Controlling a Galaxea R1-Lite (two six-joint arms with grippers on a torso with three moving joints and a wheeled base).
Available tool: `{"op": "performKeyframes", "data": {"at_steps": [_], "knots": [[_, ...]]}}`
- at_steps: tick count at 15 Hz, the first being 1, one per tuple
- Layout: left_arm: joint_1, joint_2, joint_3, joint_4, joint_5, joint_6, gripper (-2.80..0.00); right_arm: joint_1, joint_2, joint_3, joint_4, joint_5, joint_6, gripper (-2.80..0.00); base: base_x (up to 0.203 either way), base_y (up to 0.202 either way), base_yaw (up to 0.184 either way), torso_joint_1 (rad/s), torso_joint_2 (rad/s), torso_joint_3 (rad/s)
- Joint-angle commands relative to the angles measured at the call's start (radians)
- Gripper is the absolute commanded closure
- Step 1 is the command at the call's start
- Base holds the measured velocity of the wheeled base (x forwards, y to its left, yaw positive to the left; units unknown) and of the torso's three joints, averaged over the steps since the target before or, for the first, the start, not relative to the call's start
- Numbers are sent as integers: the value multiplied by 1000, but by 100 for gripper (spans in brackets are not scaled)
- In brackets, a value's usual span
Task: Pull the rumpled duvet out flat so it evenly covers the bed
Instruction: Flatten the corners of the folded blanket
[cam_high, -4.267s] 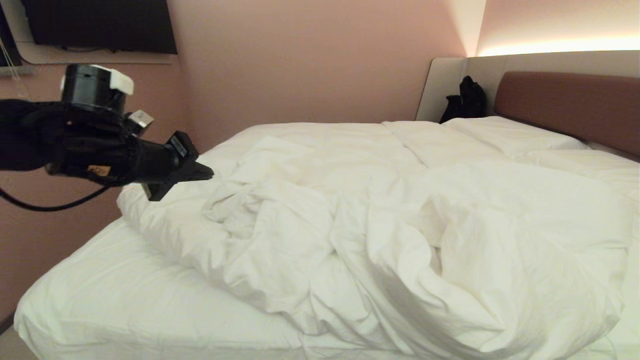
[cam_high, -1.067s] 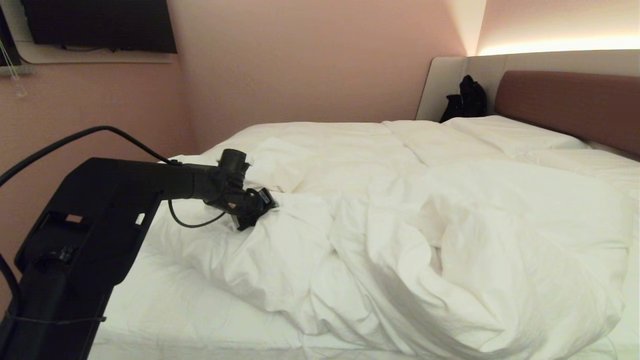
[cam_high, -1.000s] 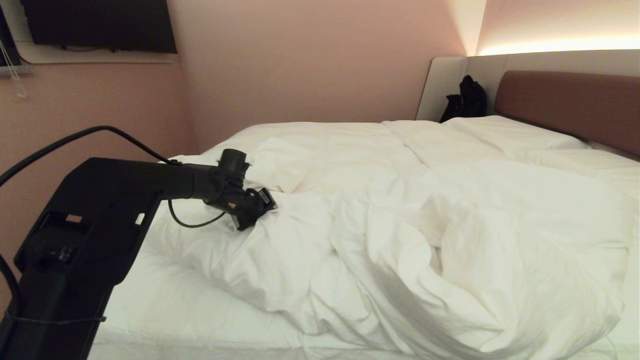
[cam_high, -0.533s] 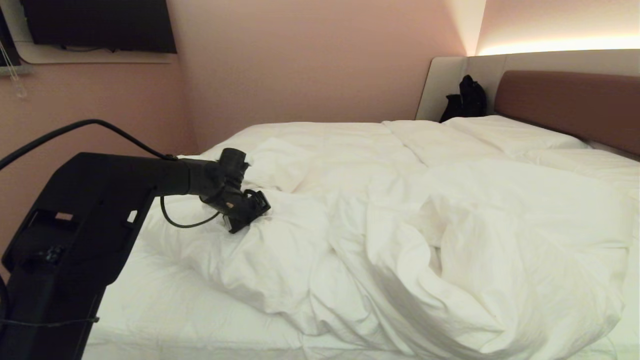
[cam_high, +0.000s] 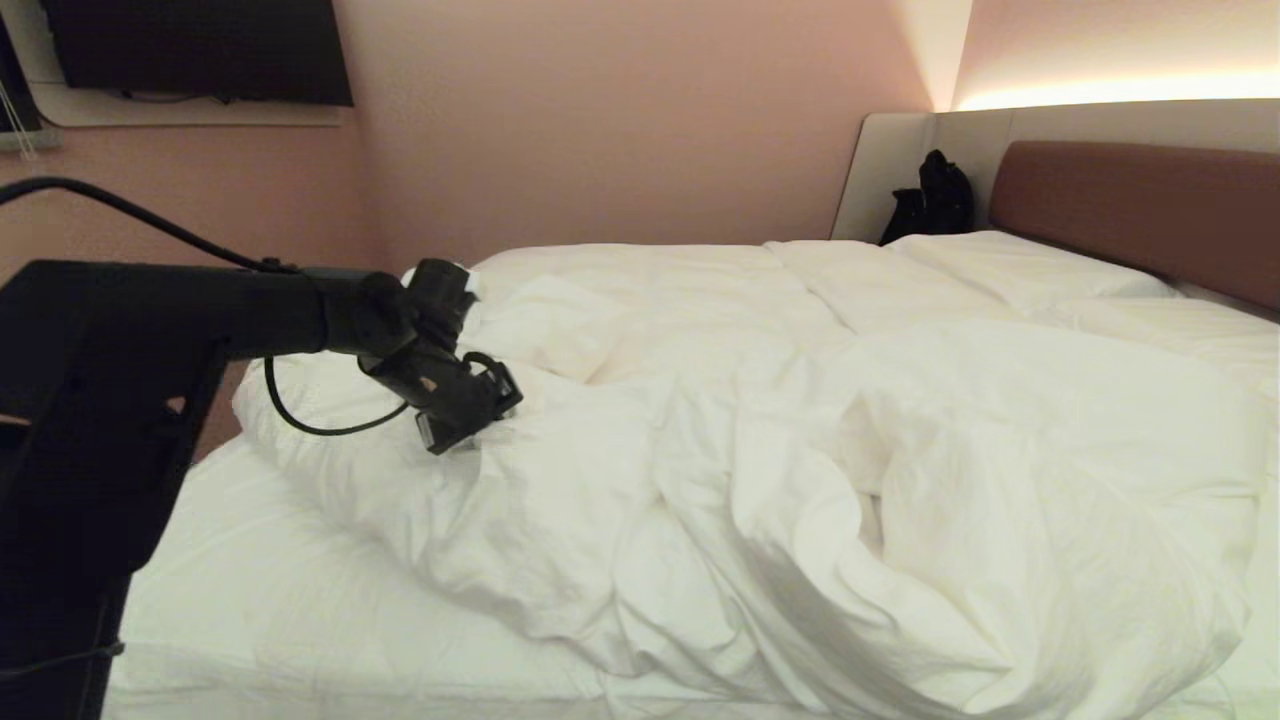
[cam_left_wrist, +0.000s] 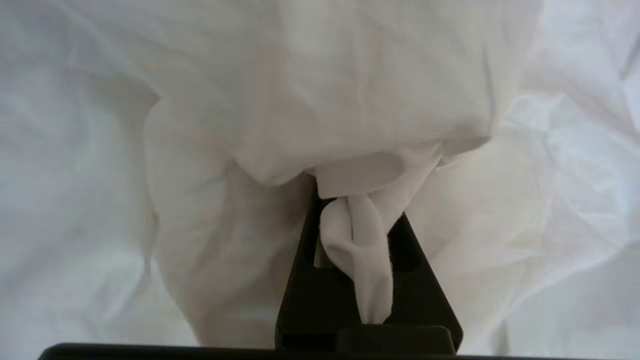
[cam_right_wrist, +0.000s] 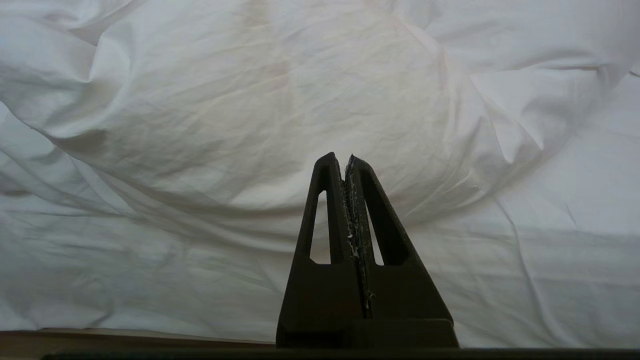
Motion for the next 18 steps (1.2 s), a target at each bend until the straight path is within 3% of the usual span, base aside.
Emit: {"op": "performKeyframes", "data": {"at_steps": [1,8,13,18], "knots": [[-12,-158,73,16,-2,-1,0,0,0,0,0,0,-1,0,0,0,0,0,0,0],[-24,-463,349,21,-1,47,0,0,0,0,0,-1,-1,0,0,0,0,0,0,0],[-23,-694,642,20,3,105,0,0,0,0,0,0,-1,0,0,0,0,0,0,0],[-24,-789,897,12,4,172,0,0,0,0,0,-1,-1,0,0,0,0,0,0,0]]}}
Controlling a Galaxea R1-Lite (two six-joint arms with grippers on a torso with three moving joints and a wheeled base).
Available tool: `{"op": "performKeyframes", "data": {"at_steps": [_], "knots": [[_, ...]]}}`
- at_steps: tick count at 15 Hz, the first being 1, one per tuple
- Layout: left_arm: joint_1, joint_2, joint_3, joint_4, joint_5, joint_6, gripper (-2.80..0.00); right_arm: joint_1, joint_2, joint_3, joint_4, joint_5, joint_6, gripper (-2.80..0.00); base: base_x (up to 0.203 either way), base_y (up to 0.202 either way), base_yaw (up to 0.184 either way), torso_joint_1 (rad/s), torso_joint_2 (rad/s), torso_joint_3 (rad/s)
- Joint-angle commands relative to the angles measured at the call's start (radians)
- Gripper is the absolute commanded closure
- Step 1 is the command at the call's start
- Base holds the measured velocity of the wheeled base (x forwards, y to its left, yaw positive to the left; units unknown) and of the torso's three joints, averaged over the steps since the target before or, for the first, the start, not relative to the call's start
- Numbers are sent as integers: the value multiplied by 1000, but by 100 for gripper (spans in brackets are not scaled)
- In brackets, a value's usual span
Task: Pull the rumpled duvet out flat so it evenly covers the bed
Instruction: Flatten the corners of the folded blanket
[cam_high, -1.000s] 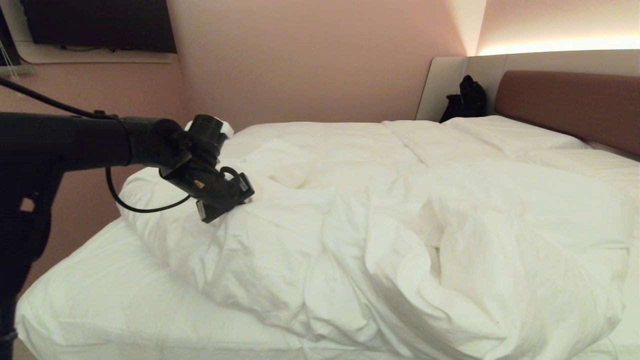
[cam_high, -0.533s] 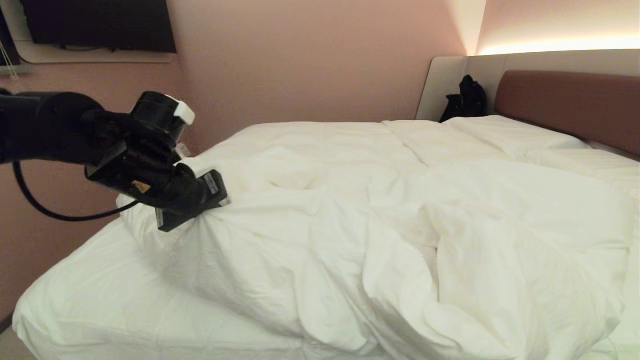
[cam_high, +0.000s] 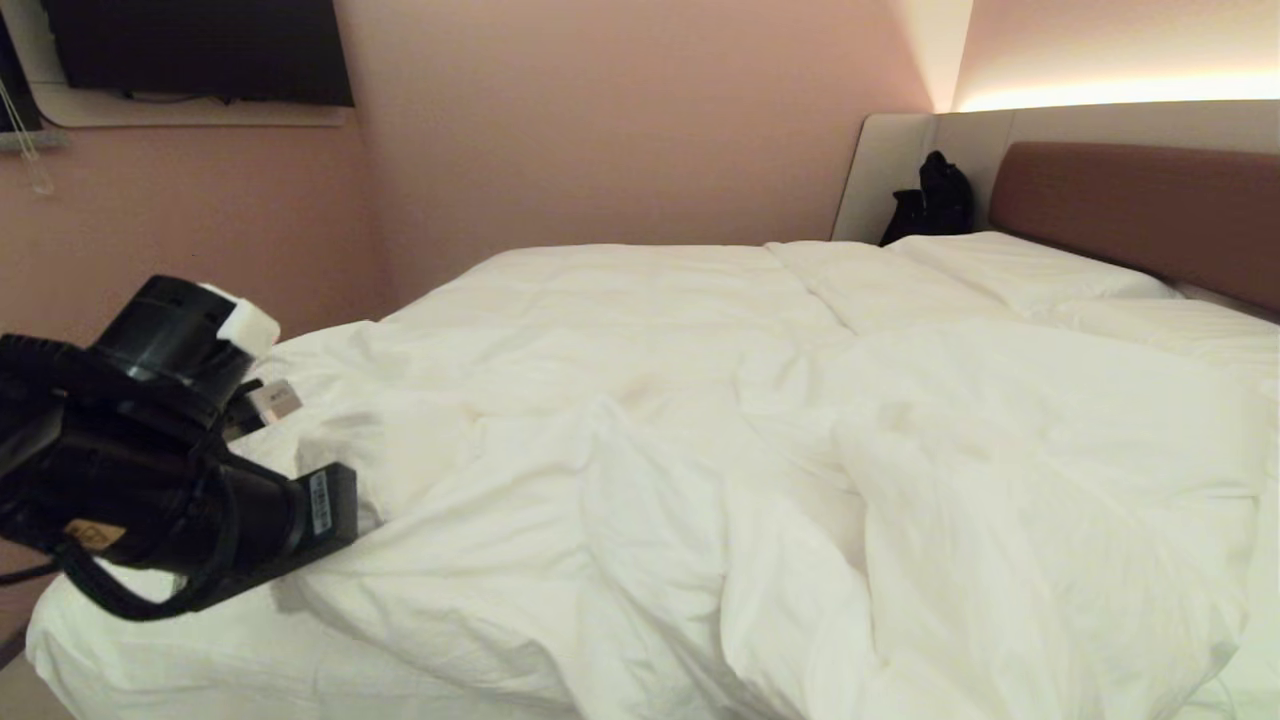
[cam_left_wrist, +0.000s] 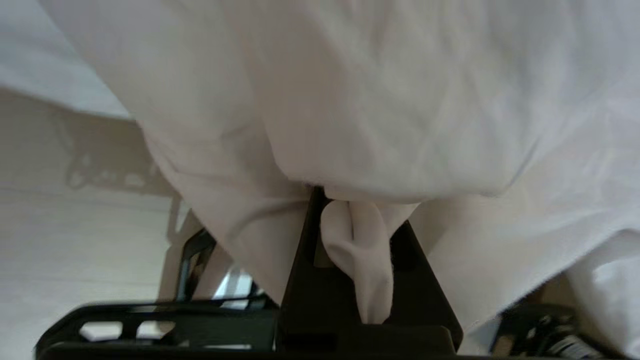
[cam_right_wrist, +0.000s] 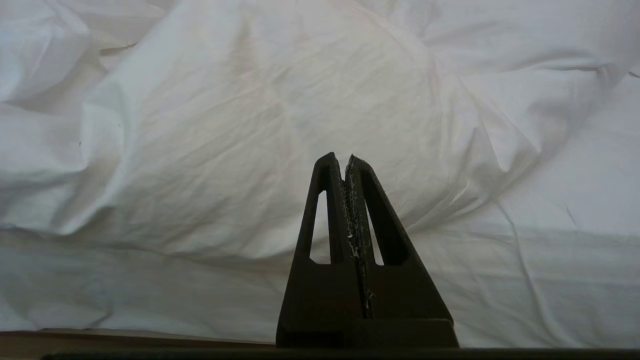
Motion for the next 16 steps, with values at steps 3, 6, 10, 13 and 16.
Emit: {"op": "performKeyframes", "data": {"at_steps": [3,6,10,13,16], "knots": [[-1,-111,179,2,-7,13,0,0,0,0,0,1,-1,0,0,0,0,0,0,0],[-1,-183,273,2,-4,55,0,0,0,0,0,1,-1,0,0,0,0,0,0,0],[-1,-232,380,-33,-5,92,0,0,0,0,0,1,-1,0,0,0,0,0,0,0],[-1,-217,437,-119,-4,98,0,0,0,0,0,1,-1,0,0,0,0,0,0,0],[-1,-218,439,-124,-4,116,-280,0,0,0,0,1,-1,0,0,0,0,0,0,0]]}}
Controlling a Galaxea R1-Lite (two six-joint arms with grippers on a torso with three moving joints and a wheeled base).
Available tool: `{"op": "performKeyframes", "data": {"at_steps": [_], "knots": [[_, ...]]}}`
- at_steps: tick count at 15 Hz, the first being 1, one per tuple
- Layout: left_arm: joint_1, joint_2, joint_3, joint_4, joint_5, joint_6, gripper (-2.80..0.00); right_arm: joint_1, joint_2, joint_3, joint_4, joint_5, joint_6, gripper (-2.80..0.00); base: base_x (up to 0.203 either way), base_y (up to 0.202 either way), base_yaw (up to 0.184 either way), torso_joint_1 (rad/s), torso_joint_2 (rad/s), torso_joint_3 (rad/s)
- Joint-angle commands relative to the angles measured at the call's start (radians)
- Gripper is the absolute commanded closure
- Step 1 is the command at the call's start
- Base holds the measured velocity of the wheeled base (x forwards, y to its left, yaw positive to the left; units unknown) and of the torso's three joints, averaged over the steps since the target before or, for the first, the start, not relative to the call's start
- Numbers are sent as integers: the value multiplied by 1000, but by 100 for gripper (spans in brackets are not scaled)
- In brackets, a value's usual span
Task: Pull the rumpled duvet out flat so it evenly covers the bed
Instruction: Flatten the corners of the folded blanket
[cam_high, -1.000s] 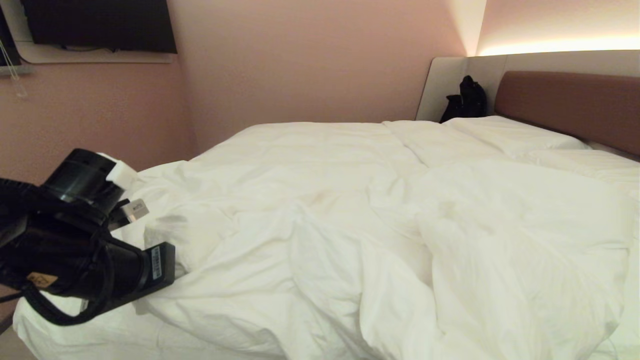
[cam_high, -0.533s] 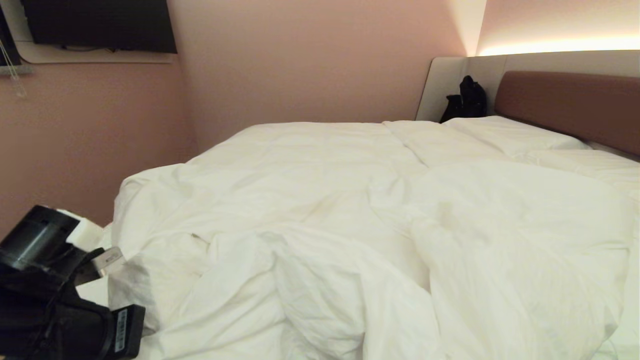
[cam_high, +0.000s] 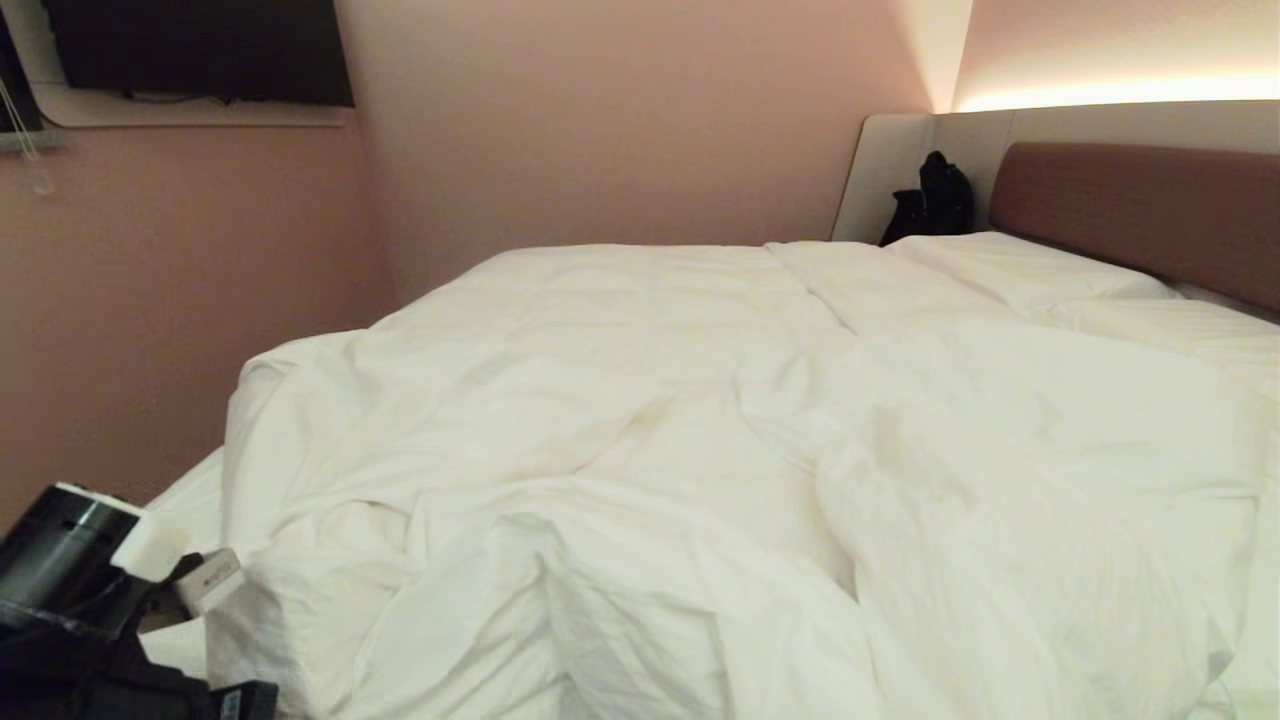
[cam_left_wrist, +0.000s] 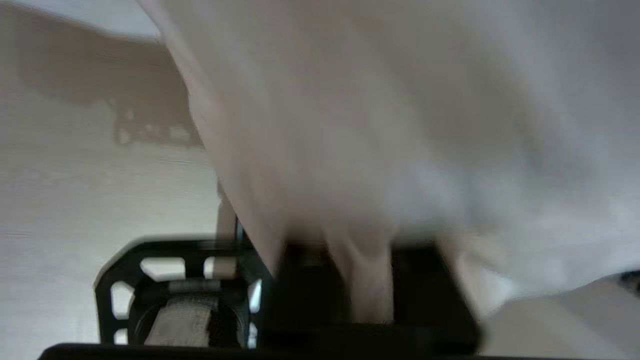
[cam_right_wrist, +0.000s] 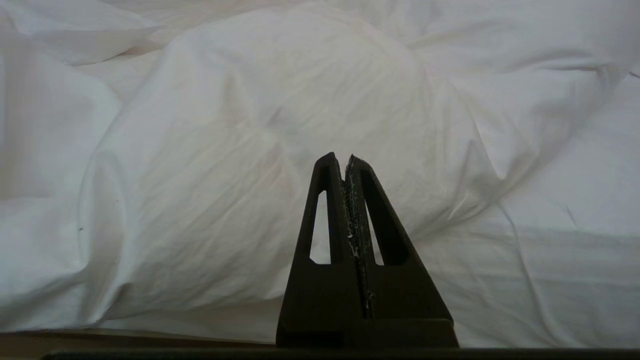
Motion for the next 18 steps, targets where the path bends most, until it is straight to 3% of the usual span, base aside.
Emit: {"op": "performKeyframes", "data": {"at_steps": [1,5,7,9,10,13,14,18], "knots": [[2,-6,-7,-11,5,-3,-280,0,0,0,0,1,-1,0,0,0,0,0,0,0],[1,-130,-33,-10,4,46,-280,0,0,0,0,-1,-1,0,0,0,0,0,0,0],[1,-277,-65,-10,2,119,-280,0,0,0,0,0,-1,0,0,0,0,0,0,0],[1,-381,-144,-13,1,243,-280,0,0,0,0,1,-1,0,0,0,0,0,0,0],[1,-392,-168,-45,0,307,-280,0,0,0,0,1,-1,0,0,0,0,0,0,0],[1,-362,-177,-238,-1,365,-280,0,0,0,0,0,-1,0,0,0,0,0,0,0],[1,-319,-191,-273,-1,375,0,0,0,0,0,1,-1,0,0,0,0,0,0,0],[1,-122,-315,-358,-4,391,0,0,0,0,0,0,-1,0,0,0,0,0,0,0]]}}
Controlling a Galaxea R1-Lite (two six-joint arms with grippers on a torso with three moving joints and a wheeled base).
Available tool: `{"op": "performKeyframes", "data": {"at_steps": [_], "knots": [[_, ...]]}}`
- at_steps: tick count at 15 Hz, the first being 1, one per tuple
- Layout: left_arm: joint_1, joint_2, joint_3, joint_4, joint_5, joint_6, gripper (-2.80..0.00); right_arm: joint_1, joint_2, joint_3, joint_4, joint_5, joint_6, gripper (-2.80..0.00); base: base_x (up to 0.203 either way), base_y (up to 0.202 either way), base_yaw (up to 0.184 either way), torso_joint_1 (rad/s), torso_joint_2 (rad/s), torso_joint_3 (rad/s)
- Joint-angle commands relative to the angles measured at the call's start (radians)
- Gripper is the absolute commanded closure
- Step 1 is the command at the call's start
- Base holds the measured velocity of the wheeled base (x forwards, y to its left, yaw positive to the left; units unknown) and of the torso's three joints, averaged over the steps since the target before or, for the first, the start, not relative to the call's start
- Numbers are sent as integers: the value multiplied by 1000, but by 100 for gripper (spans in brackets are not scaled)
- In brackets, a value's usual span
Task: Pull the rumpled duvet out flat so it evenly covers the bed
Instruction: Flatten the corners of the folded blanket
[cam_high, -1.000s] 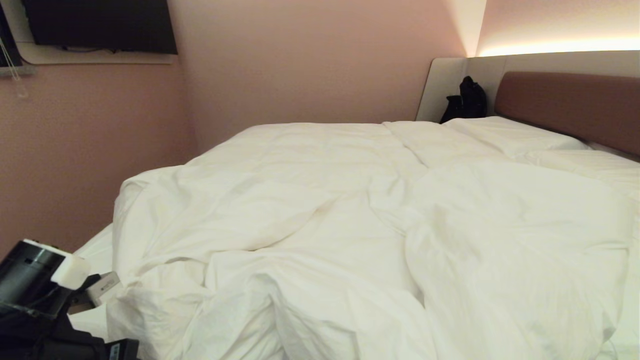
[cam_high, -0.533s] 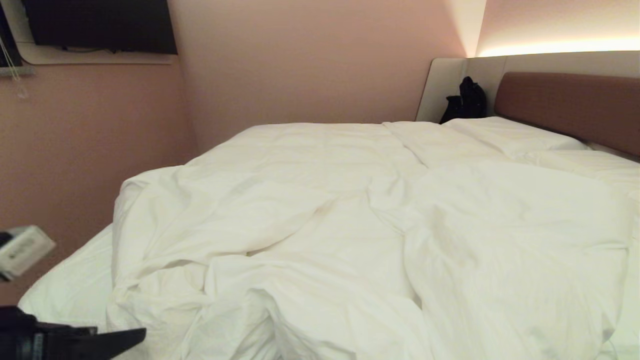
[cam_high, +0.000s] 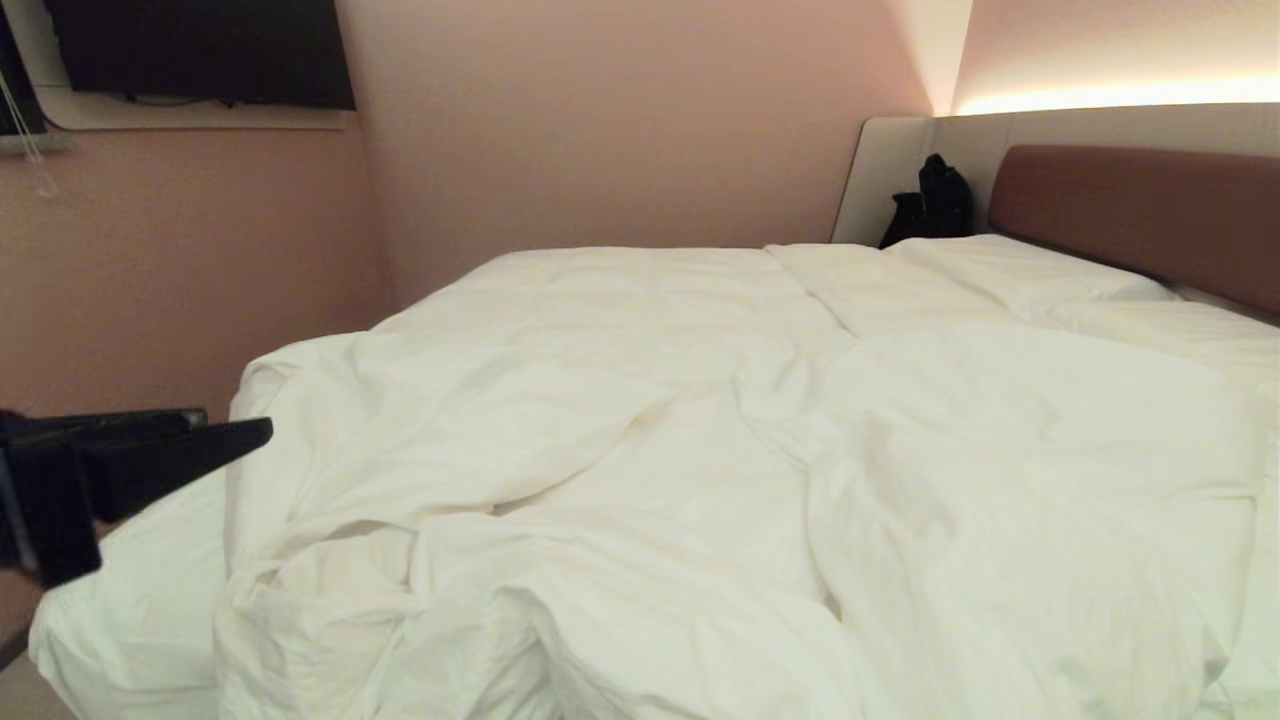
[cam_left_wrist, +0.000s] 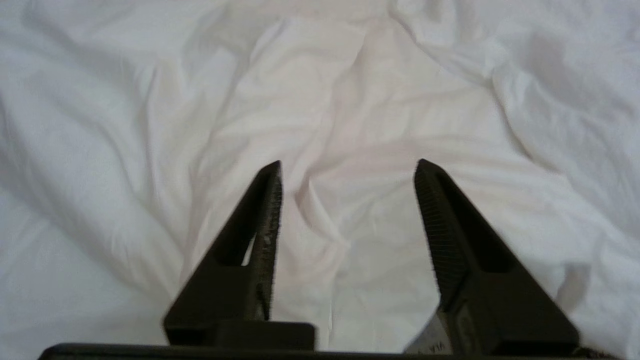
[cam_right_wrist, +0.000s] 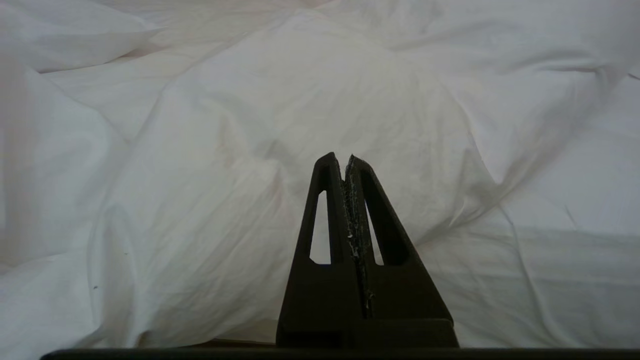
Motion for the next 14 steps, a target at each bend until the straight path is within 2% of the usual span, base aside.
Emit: {"op": "performKeyframes", "data": {"at_steps": [1,5,8,11,14], "knots": [[-1,181,-91,-43,-2,4,0,0,0,0,0,1,0,0,0,0,0,0,0,0],[-3,434,-245,-123,-2,45,0,0,0,0,0,0,0,0,0,0,0,0,0,0],[-4,661,-413,-186,-1,61,0,0,0,0,0,-1,0,0,0,0,0,0,0,0],[-17,860,-591,-201,-1,100,0,0,0,0,0,-1,0,0,0,0,0,0,0,0],[-28,1007,-773,-158,4,158,0,0,0,0,0,-1,0,0,0,0,0,0,0,0]]}}
